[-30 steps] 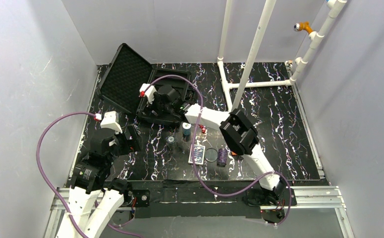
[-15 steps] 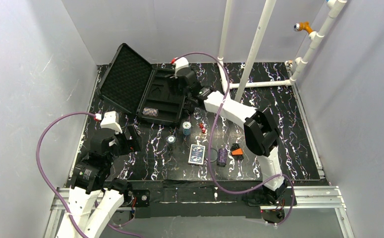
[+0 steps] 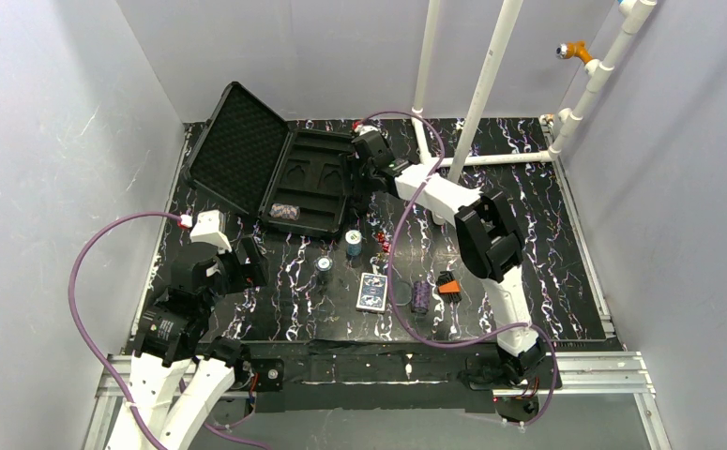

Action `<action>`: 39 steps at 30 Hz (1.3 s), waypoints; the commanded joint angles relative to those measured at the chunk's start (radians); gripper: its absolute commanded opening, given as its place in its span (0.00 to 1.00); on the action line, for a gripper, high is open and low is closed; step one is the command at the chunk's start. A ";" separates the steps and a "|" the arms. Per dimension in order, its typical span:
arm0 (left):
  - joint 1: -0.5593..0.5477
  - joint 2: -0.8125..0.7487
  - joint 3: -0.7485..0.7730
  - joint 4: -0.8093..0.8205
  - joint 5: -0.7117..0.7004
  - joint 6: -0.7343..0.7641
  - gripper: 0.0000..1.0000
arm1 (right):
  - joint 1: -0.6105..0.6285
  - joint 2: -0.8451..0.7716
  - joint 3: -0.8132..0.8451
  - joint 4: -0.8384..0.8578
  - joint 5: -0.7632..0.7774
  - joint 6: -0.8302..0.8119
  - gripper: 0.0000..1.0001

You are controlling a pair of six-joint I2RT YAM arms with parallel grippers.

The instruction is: Pack up texas hold em set

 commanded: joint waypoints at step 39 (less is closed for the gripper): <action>-0.002 0.003 -0.010 -0.011 0.017 0.003 0.89 | 0.065 0.040 -0.035 -0.091 0.016 0.136 0.42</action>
